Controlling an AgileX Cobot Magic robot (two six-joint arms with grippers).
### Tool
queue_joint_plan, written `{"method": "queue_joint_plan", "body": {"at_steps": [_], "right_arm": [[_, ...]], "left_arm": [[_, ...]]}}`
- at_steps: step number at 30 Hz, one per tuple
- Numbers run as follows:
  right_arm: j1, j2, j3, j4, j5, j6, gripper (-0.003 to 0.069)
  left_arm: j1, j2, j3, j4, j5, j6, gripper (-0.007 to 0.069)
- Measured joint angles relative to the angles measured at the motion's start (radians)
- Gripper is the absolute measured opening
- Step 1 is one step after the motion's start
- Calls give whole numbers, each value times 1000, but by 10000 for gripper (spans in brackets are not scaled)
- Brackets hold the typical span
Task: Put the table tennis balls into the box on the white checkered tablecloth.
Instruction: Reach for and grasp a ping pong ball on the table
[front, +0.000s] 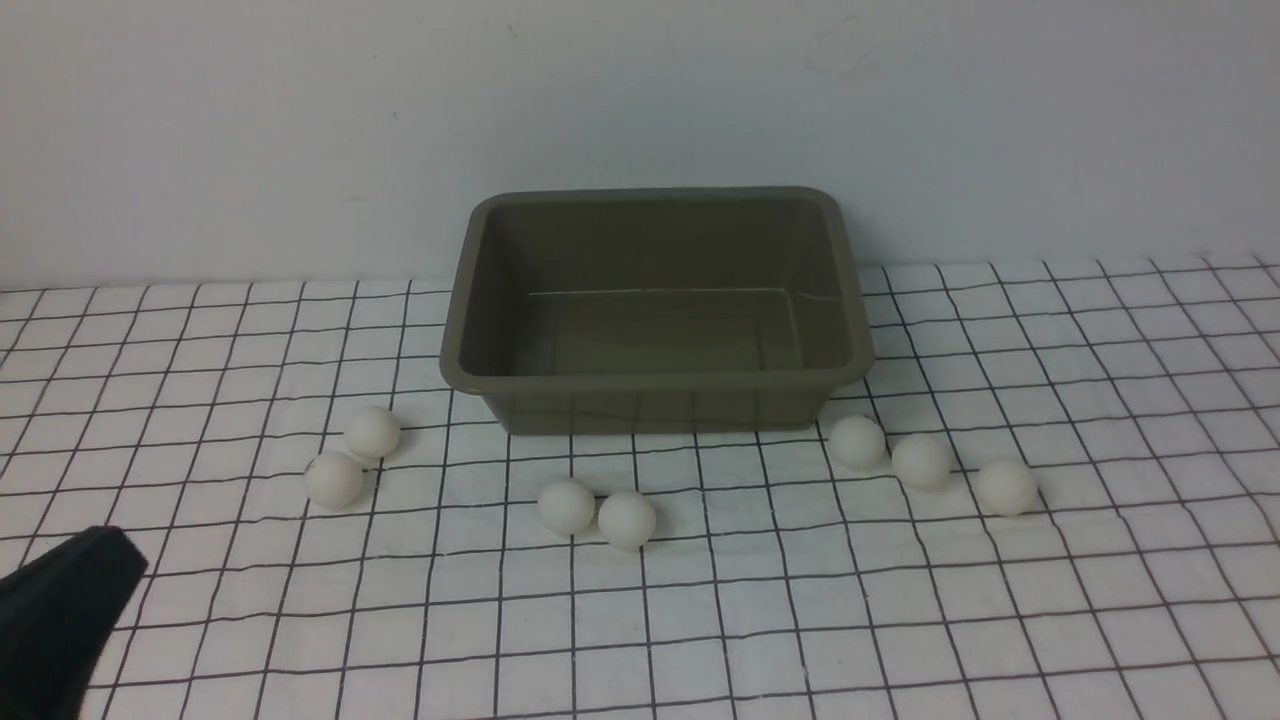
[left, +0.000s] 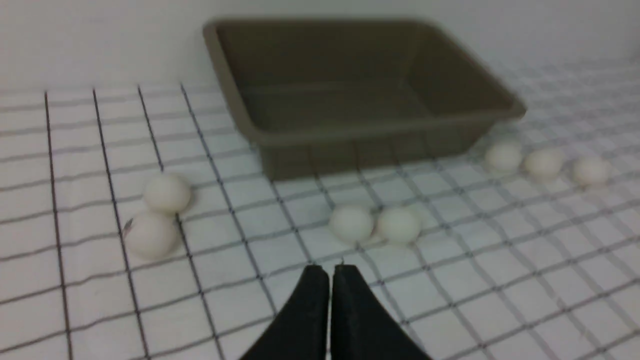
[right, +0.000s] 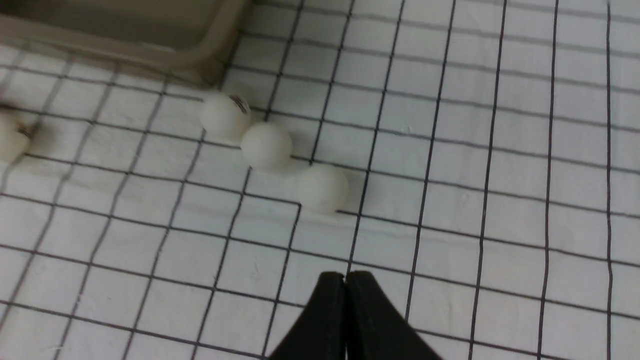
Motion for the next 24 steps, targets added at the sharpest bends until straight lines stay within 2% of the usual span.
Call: {"method": "queue_joint_plan", "body": {"at_steps": [2,7,10,14,16,24], "right_arm": [[34,88,-14,-55,0,56,-13],[133,287,-96,-125,2,143,-9],[151,401,-177,-127,38,147,12],[155,516,-263,-128,100,136,83],[155,572,-308,-128,122,136,144],[155,761,-465,-150,133,136,492]], "left_arm": [[0,168,-91,130,58,-36,-4],[0,457,-259,305,168,-137,-4],[0,555,-329,347,199,-148,-4],[0,602,-376,371,204,-148,-1],[0,606,-383,372,201,-147,-1],[-1,606,-387,399,197,-141,-1]]}}
